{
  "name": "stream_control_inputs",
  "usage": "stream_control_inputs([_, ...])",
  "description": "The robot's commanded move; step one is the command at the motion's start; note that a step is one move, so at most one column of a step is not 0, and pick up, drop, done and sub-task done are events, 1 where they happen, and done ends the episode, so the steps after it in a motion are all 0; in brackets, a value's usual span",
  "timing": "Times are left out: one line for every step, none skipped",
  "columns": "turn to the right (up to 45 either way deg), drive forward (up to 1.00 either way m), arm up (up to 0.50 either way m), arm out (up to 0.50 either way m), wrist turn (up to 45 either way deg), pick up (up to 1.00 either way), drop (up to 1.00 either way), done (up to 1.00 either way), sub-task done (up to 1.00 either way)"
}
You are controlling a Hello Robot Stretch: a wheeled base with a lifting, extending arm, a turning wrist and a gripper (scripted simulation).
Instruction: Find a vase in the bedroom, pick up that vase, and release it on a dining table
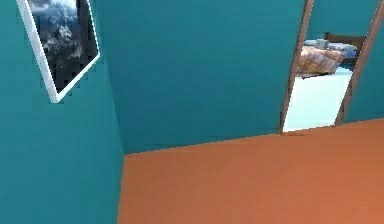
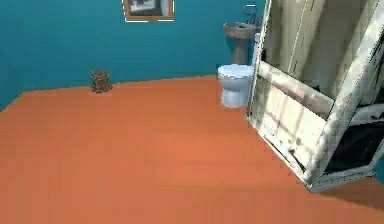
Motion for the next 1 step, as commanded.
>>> stream_control_inputs([45.0, 0.00, 0.00, 0.00, 0.0, 0.00, 0.00, 0.00, 0.00])
